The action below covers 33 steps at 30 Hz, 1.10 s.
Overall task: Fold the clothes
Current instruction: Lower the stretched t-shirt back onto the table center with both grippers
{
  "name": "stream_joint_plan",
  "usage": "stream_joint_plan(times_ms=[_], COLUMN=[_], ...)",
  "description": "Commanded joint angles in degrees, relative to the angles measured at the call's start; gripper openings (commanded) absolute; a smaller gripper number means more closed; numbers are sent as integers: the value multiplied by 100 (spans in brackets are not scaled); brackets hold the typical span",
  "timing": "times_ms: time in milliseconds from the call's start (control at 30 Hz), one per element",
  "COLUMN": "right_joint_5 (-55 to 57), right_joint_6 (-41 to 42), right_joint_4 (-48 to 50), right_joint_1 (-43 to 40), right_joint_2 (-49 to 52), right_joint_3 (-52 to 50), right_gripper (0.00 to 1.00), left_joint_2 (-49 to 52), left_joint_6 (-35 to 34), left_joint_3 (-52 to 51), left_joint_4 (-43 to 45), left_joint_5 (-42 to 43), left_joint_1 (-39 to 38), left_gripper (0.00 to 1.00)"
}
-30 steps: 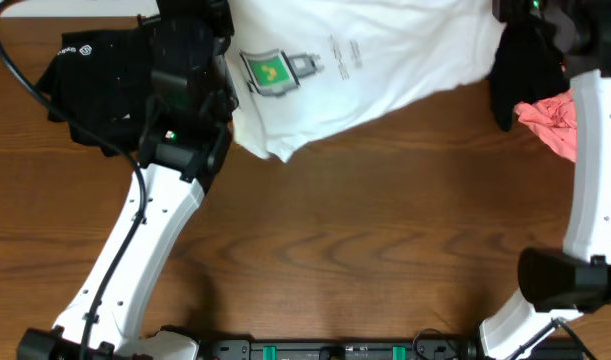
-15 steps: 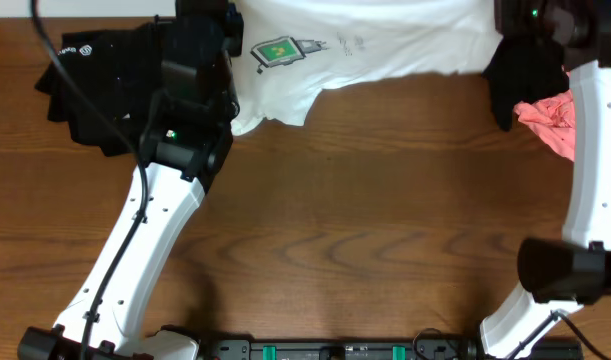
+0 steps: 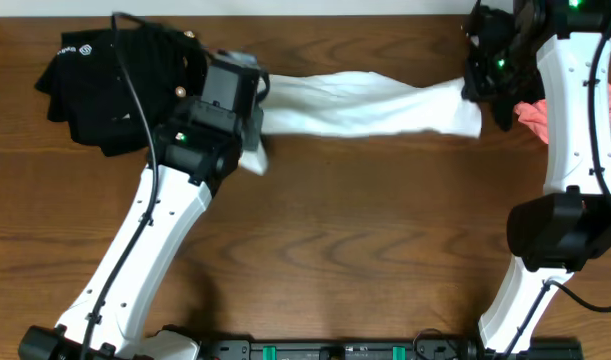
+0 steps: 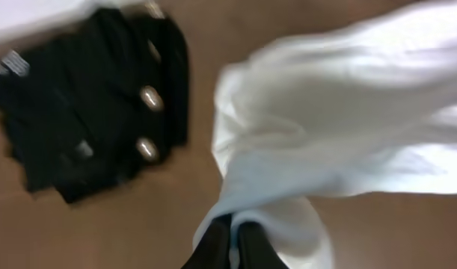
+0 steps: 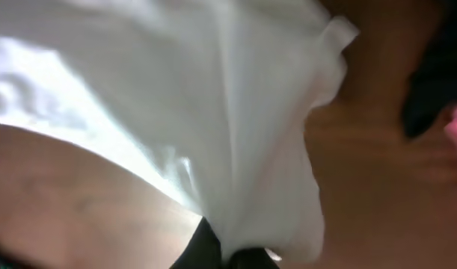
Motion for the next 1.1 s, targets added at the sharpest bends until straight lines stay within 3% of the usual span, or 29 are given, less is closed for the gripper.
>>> stream_joint_plan(times_ms=[0,267,533,1067], right_joint_5=[-264,-378,-411,-81], right_joint_6=[-109,-173,-201,186], right_joint_4=[-328,-577,-546,-282], right_joint_1=[-28,-22,-22,-72], right_joint_2=[37,7,-118,-1447], right_joint_3=[-48,-903,-1880,-3462], right_gripper=[1,1,1,1], left_joint_2=[76,289,297,297], left_joint_6=[-638,-979,-1458,-2197], left_joint_3=[44,-28,-494,-1899], left_joint_4=[-564,-1707,-2011,-2114], left_joint_5=[640,1060,1436,2470], left_joint_1=[-92,-378,-627,-1187], left_gripper=[6,6,6,6])
